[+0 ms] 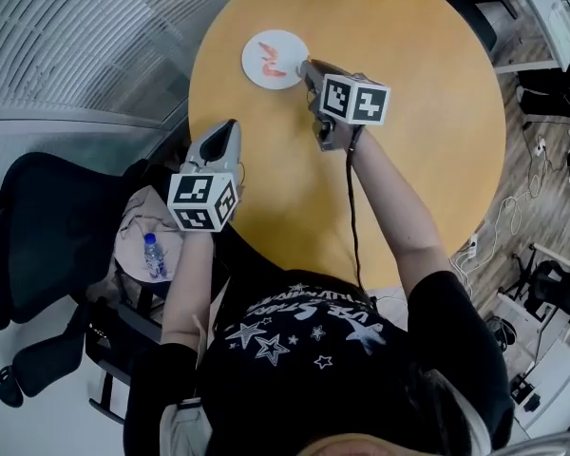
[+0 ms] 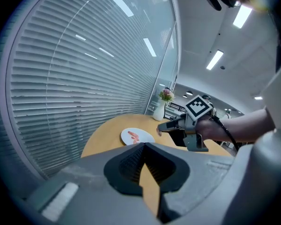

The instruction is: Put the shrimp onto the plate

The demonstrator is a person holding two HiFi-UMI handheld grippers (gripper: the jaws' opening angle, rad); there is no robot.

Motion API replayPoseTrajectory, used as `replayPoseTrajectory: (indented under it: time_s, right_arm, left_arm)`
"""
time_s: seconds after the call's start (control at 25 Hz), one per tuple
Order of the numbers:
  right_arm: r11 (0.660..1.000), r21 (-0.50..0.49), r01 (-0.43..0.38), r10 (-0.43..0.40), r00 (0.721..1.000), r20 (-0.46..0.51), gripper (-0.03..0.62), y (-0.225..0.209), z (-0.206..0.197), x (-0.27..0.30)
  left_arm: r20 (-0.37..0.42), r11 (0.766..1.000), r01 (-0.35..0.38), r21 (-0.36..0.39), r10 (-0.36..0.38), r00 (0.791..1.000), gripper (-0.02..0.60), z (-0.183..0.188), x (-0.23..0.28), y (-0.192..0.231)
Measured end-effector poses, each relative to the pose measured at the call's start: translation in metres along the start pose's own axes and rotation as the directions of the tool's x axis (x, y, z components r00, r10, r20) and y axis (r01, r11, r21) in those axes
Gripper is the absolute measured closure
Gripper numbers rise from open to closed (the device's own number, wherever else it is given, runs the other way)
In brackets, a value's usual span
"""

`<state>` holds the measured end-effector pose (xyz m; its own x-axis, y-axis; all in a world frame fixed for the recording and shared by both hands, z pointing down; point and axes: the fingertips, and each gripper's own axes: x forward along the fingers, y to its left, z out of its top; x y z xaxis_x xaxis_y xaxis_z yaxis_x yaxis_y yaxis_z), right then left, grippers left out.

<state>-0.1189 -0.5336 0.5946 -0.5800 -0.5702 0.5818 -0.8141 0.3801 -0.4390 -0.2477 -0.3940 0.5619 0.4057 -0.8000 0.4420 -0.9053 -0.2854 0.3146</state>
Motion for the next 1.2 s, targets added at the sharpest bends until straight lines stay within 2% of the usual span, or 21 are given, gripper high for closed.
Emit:
replayPoseTrajectory:
  time_s: [0.16,0.4,0.8,1.0,1.2]
  right_arm:
    - [0.999,-0.024,0.024,-0.025,0.999,-0.039,0.528,-0.004,-0.006,0.022]
    - [0.998,-0.005,0.067,-0.067,0.993,-0.094,0.528,-0.014,-0.014,0.049]
    - [0.993,0.04,0.114,-0.108,0.986,-0.124,0.528,-0.022,-0.022,0.07]
    - [0.989,0.029,0.143,-0.138,0.979,-0.148,0.528,-0.026,-0.022,0.075]
    - [0.991,0.027,0.133,-0.128,0.98,-0.152,0.524,-0.024,-0.021,0.075]
  left_arm:
    - [-0.025,1.0,0.005,-0.006,-0.005,1.0,0.58,-0.006,0.008,0.007]
    - [-0.046,0.999,0.004,-0.032,-0.005,0.999,0.58,-0.016,0.014,0.012]
    - [-0.078,0.999,0.039,-0.036,-0.042,0.996,0.58,-0.029,0.025,0.0]
    - [-0.093,0.998,0.057,-0.04,-0.06,0.994,0.58,-0.036,0.028,-0.008]
    - [-0.099,0.997,0.058,-0.042,-0.062,0.993,0.58,-0.04,0.028,-0.01]
